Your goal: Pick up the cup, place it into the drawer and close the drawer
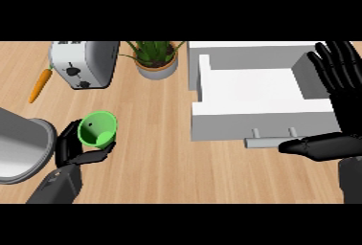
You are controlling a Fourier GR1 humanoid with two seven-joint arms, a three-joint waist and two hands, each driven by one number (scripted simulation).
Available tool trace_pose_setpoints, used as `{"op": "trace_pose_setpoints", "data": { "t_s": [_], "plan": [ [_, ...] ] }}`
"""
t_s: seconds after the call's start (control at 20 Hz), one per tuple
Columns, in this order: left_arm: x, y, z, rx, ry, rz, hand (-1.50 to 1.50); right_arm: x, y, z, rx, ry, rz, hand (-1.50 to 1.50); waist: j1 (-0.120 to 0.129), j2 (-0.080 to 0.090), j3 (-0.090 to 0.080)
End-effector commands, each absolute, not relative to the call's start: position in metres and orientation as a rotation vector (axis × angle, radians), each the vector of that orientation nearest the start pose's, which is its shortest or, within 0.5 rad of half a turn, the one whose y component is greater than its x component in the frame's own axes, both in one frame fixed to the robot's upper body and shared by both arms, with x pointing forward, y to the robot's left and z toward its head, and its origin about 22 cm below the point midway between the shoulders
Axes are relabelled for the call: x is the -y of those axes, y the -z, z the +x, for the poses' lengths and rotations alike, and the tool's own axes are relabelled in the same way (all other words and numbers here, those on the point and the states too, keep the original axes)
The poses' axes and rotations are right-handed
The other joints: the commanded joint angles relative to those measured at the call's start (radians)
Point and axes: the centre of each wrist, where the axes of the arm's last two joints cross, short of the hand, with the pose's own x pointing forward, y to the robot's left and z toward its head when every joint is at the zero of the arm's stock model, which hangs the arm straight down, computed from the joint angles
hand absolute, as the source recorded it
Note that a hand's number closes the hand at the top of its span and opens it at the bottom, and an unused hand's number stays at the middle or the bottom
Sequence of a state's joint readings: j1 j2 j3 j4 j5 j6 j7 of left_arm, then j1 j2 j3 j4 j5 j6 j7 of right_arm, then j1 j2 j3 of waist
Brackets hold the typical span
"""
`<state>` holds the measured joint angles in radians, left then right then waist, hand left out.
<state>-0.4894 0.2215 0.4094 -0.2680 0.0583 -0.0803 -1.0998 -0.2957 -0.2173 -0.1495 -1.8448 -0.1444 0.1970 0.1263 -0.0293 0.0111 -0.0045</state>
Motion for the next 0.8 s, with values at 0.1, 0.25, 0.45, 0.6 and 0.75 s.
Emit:
{"op": "trace_pose_setpoints", "data": {
  "t_s": [0.1, 0.25, 0.45, 0.6, 0.75],
  "plan": [
    [-0.294, 0.128, 0.293, 2.054, -0.25, 0.108, 1.5, 0.281, -0.137, 0.272, 1.987, -0.264, 0.046, -1.5, 0.009, -0.004, 0.002],
    [-0.273, 0.126, 0.302, 2.096, -0.276, 0.012, 1.5, 0.27, -0.154, 0.28, 1.996, -0.283, 0.047, -1.5, 0.005, -0.001, 0.001],
    [-0.259, 0.083, 0.347, 2.109, -0.152, -0.136, 1.5, 0.274, -0.148, 0.272, 1.966, -0.289, 0.054, -1.5, 0.014, -0.01, 0.004],
    [-0.238, 0.064, 0.363, 2.144, -0.068, -0.161, 1.5, 0.271, -0.148, 0.272, 1.971, -0.271, 0.017, -1.5, 0.03, -0.016, 0.005],
    [-0.21, 0.036, 0.383, 2.172, -0.051, -0.216, 1.5, 0.266, -0.155, 0.274, 1.969, -0.272, 0.012, -1.5, 0.036, -0.018, 0.005]
  ]
}}
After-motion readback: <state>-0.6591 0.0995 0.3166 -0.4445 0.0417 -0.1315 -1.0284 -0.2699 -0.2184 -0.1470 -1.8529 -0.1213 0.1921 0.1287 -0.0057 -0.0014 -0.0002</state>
